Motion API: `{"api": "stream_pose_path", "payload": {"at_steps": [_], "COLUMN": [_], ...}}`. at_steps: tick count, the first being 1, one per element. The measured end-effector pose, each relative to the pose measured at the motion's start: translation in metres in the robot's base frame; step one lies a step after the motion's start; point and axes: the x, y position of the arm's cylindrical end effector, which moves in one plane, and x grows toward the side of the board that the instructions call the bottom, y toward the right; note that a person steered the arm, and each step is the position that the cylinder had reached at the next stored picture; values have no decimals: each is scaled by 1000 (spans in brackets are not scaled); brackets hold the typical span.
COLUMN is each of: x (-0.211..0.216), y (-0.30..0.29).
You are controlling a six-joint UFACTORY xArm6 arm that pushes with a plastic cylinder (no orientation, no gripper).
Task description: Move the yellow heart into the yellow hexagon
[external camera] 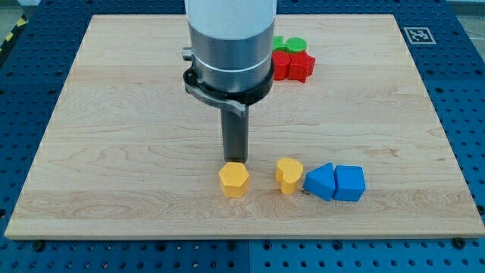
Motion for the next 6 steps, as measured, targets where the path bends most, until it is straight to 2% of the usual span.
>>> {"api": "stream_pose_path", "payload": {"at_steps": [1, 2, 3, 4, 5, 6], "x": [-14, -13, 3, 29, 44, 44], "y": [36, 96, 130, 121, 88, 53]}}
